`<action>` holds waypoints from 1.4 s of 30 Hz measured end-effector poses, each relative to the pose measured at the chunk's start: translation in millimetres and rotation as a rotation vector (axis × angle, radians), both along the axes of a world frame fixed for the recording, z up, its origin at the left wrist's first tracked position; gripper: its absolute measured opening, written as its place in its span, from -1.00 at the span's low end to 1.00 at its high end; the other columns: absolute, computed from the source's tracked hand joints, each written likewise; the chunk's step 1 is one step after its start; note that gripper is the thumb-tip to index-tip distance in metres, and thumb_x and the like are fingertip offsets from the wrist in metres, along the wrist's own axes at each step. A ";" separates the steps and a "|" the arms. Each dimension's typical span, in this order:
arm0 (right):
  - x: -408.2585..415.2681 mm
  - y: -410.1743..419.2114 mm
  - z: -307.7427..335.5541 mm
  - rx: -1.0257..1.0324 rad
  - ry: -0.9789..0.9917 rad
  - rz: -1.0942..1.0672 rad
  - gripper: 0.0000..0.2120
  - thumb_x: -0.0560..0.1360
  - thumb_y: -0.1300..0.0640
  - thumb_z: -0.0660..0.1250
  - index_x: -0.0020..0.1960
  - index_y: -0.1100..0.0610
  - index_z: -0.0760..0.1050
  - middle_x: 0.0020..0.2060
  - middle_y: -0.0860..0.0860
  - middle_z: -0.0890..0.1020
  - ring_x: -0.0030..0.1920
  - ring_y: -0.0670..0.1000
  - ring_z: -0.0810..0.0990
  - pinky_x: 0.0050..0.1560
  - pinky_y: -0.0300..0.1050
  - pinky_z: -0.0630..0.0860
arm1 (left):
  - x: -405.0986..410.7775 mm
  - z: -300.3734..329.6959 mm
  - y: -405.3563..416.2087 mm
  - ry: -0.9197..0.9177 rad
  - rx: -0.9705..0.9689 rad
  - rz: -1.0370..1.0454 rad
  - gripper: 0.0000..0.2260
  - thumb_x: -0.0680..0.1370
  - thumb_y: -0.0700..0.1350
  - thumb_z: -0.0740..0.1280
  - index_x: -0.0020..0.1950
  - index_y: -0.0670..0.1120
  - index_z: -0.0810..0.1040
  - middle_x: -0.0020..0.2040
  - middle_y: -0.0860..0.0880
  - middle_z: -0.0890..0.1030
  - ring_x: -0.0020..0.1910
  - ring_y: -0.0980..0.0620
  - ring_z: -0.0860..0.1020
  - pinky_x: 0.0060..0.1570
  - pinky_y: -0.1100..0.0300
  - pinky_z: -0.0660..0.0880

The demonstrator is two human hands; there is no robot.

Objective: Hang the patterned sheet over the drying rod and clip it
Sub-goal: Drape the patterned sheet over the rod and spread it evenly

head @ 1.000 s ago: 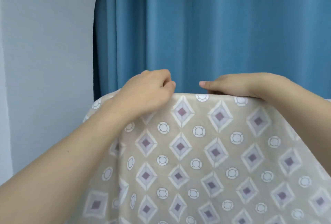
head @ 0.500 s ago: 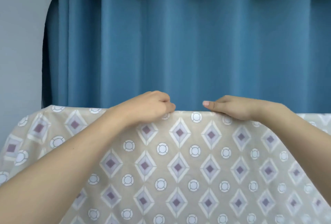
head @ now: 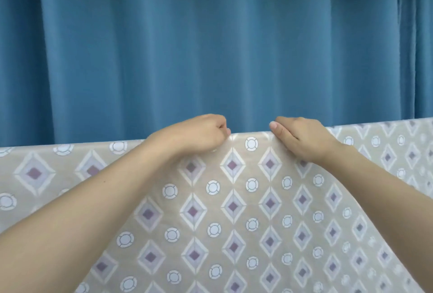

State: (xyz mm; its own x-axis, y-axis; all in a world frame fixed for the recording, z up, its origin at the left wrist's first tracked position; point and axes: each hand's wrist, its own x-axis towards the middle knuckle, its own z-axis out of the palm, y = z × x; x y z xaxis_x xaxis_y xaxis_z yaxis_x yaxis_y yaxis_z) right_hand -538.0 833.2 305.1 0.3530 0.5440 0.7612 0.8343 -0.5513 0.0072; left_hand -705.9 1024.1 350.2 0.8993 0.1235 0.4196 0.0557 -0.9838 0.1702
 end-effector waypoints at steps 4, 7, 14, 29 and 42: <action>18.2 -17.6 -6.0 0.016 -0.057 0.027 -0.60 0.63 -0.19 -0.12 -0.22 0.00 0.25 -0.38 -0.09 0.46 -0.32 0.01 0.45 -0.27 -0.04 0.28 | 25.1 -8.4 -21.2 -0.049 0.047 0.035 -0.78 0.66 -0.02 0.09 -0.06 -0.10 0.41 -0.07 0.01 0.49 -0.17 0.00 0.42 -0.20 0.11 0.34; 38.3 -46.0 -13.8 0.073 -0.034 0.080 -0.63 0.60 -0.17 -0.09 -0.11 0.03 0.34 -0.32 -0.08 0.51 -0.23 0.05 0.47 -0.20 -0.04 0.34 | 35.0 -6.7 -24.7 -0.129 0.006 0.037 -0.83 0.62 -0.15 0.07 -0.13 -0.11 0.38 -0.09 -0.05 0.50 -0.21 -0.01 0.37 -0.21 0.11 0.33; 51.2 -33.6 5.8 0.161 0.328 0.055 -0.74 0.67 0.03 -0.01 -0.12 0.07 0.35 -0.25 -0.06 0.44 -0.12 0.16 0.50 -0.04 0.10 0.52 | 59.2 7.4 -33.2 -0.319 0.023 0.268 -0.84 0.53 -0.25 0.08 0.01 -0.15 0.44 -0.04 -0.09 0.54 -0.11 -0.12 0.52 -0.09 0.02 0.45; 70.3 -19.3 41.0 -0.188 0.674 -0.041 -0.59 0.59 -0.12 0.15 -0.30 0.11 0.46 -0.37 0.07 0.51 -0.37 0.12 0.49 -0.22 -0.06 0.45 | 107.0 -23.7 -83.0 -0.067 0.280 0.303 -0.54 0.64 0.16 -0.13 -0.19 -0.05 0.42 -0.17 -0.03 0.50 -0.13 -0.10 0.48 -0.15 0.06 0.35; 140.3 -152.9 -2.3 0.175 0.186 -0.351 -0.48 0.67 -0.03 -0.07 -0.40 0.18 0.25 -0.45 0.09 0.51 -0.23 0.22 0.48 -0.01 0.07 0.42 | 117.6 -8.6 -112.8 -0.006 0.239 0.293 -0.64 0.64 -0.01 -0.08 -0.25 -0.07 0.37 -0.21 -0.02 0.46 -0.22 0.01 0.43 -0.15 0.10 0.36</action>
State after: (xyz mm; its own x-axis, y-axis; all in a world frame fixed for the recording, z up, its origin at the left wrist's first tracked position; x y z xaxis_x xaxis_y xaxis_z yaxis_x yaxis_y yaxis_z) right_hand -397.7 680.3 302.8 0.6337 0.2346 0.7372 0.5742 -0.7812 -0.2449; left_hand -588.3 911.3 341.6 0.8377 0.2733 0.4729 0.3408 -0.9381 -0.0616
